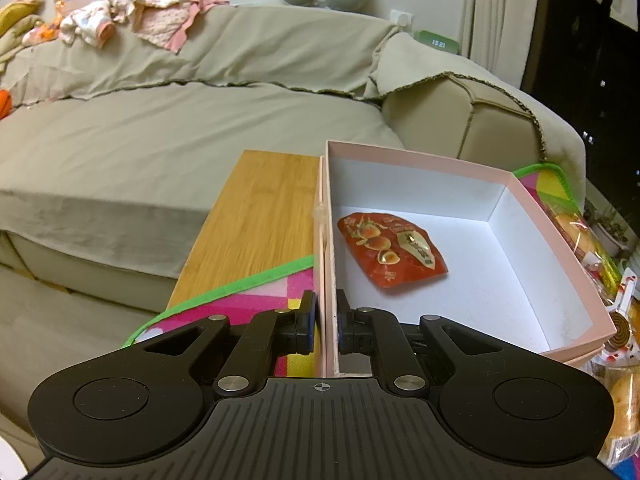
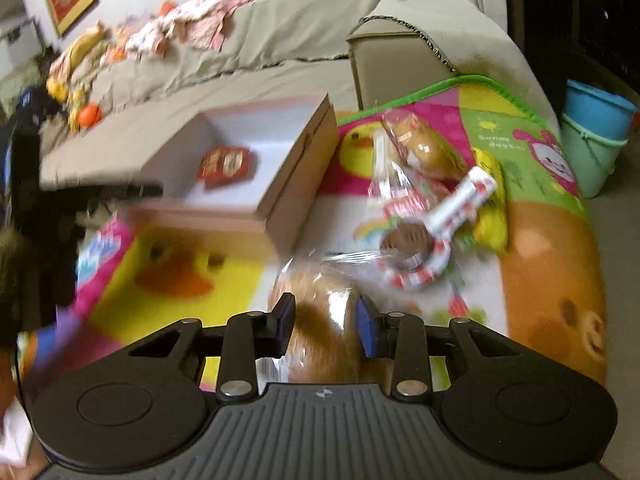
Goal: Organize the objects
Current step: 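Grasp the wrapped cake bar on the mat with the right gripper, then lower the cake bar into the box beside the pouch and open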
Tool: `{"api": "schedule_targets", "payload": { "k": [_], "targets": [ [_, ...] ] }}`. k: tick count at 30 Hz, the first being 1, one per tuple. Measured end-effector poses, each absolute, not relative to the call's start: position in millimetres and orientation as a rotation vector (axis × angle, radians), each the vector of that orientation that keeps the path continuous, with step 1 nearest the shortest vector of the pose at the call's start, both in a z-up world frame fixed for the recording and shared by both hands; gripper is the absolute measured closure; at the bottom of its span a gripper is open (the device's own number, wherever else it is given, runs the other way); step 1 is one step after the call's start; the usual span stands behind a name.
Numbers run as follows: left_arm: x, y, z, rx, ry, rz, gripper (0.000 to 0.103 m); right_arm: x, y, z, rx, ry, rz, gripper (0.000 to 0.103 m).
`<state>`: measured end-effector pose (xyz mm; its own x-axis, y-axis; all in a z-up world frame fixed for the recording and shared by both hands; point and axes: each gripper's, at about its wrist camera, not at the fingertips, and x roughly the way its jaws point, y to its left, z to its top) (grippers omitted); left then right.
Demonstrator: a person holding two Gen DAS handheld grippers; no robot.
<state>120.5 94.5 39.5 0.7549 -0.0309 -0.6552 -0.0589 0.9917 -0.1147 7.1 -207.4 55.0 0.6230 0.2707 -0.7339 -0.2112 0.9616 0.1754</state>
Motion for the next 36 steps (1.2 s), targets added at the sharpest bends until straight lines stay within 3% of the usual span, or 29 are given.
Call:
{"api": "schedule_targets", "payload": {
  "k": [3, 5, 6, 7, 14, 15, 16, 26, 36],
  "targets": [
    [121, 95, 40, -0.129, 0.715, 0.012, 0.092, -13, -207, 55, 0.029, 0.856, 0.246, 0.067],
    [121, 95, 40, -0.126, 0.715, 0.011, 0.092, -18, -207, 56, 0.031, 0.846, 0.218, 0.046],
    [120, 95, 40, -0.124, 0.715, 0.01, 0.092, -18, -207, 56, 0.042, 0.834, 0.203, 0.027],
    [120, 94, 40, -0.12, 0.712, 0.009, 0.092, -17, -207, 57, 0.057, 0.818, 0.187, 0.021],
    [115, 92, 43, -0.094, 0.698, 0.001, 0.092, 2, -174, 44, 0.007, 0.786, 0.13, 0.024],
    [115, 93, 43, -0.094, 0.698, -0.002, 0.092, 4, -168, 41, -0.022, 0.79, 0.123, 0.039],
    [115, 93, 42, -0.093, 0.698, -0.004, 0.092, 5, -163, 39, -0.048, 0.798, 0.123, 0.047],
    [113, 94, 42, -0.102, 0.696, -0.006, 0.092, -24, -154, 78, -0.041, 0.802, 0.264, 0.049],
    [114, 95, 43, -0.104, 0.698, -0.017, 0.092, 25, -115, 160, 0.012, 0.571, 0.366, 0.049]
  ]
}}
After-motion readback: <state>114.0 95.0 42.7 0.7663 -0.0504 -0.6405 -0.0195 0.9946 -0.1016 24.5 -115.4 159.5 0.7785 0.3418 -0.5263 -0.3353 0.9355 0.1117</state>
